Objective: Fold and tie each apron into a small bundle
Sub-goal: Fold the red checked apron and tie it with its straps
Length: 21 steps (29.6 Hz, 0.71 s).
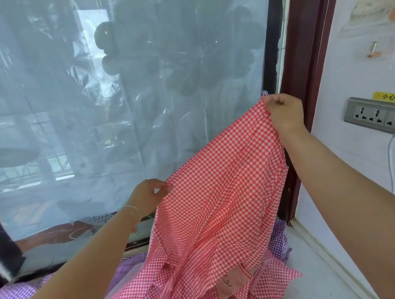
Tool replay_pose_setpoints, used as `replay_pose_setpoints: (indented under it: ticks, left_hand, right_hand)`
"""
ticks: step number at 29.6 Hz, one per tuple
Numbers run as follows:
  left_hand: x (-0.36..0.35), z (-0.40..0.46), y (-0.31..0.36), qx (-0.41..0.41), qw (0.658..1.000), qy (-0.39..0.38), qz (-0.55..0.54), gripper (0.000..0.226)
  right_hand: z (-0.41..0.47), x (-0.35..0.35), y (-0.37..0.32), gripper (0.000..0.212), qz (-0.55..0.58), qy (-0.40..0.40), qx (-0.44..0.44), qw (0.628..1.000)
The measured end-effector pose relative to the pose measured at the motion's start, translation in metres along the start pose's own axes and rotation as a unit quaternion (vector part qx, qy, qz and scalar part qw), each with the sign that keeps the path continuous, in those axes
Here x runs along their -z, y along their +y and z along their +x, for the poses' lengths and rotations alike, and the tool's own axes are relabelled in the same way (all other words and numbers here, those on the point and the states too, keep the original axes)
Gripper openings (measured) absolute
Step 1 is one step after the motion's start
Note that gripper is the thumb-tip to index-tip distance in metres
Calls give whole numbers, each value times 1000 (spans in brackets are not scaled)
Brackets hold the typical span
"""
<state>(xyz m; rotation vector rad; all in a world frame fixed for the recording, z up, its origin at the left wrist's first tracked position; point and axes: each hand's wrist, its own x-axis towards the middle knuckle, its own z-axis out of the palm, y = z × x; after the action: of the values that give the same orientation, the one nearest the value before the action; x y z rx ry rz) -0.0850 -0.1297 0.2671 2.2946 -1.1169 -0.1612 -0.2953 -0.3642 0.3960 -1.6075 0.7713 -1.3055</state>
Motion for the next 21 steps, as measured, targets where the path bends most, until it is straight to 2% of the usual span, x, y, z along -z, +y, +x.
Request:
replay_pose_setpoints:
  ticks: [4,7,9,11,12,14,16,18,21]
  left_hand:
    - [3,-6,-8,25,998,-51,30,36]
    - [9,-7,-6,-1,998,-56,25,30]
    - [23,-5,-6,-7,997,-9,-70,19]
    - [46,-2,-6,-13,977,43,-209,27]
    - [57,-2,-6,-27,969,52,-241,29]
    - [71,1,-4,-51,975,39,-215,18]
    - [75,2,-2,-45,986,-11,-159,18]
    - [71,4,-3,-32,993,-53,-105,7]
    - [60,1,-4,-35,993,-78,-83,13]
  right_hand:
    - [8,3,-1,20,5,28,22,999]
    - [13,3,-1,20,15,41,41,998]
    - [17,6,1,17,31,62,34,997]
    - [23,11,8,17,35,87,25,995]
    - [25,14,13,17,34,94,19,995]
    - [28,16,23,19,36,103,-4,994]
    - [30,16,33,20,34,105,-22,994]
    - [30,18,43,20,37,98,-43,994]
    - [32,21,54,19,25,85,-68,994]
